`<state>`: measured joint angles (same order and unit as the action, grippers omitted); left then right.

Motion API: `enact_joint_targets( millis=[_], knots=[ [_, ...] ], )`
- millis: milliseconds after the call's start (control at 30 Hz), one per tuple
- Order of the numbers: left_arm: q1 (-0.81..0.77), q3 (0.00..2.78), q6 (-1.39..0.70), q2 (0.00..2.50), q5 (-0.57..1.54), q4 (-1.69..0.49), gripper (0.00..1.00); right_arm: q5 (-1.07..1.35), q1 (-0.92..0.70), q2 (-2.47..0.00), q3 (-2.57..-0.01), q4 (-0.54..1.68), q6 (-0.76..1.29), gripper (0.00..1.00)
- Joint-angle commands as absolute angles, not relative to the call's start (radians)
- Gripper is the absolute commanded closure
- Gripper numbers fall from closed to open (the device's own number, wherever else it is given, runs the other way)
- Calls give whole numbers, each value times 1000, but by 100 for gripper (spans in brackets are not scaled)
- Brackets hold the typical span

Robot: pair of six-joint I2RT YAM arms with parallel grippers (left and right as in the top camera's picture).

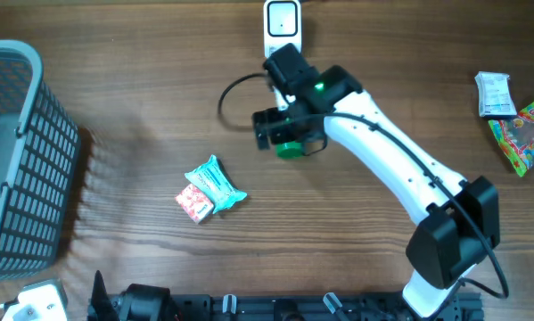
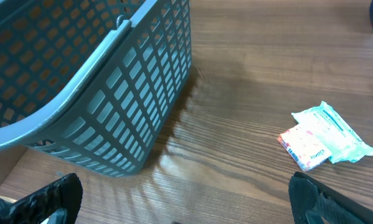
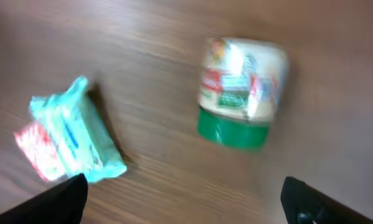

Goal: Scan the item barcode

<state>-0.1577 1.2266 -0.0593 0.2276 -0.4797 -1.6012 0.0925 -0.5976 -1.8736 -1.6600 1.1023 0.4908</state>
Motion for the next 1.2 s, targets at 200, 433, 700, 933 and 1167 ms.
enact_joint_targets(
  millis=[200, 433, 700, 933, 1167],
  knots=[
    [-155, 1225, -68, 216, -472, -1599, 0, 64, -559, -1879, -1657, 944, 504, 0],
    [-155, 1225, -68, 216, -472, -1599, 0, -35, -561, -1879, -1657, 945, -358, 0],
    [-155, 1225, -68, 216, -472, -1599, 0, -24, -565, -1893, -1641, 910, -717, 0],
    [-155, 1225, -68, 216, -472, -1599, 0, -201, -693, -1951, -1641, 940, -813, 0],
    [-155, 1225, -68, 216, -472, -1599, 0, -235, -785, -2016, -1642, 931, -896, 0]
  ],
)
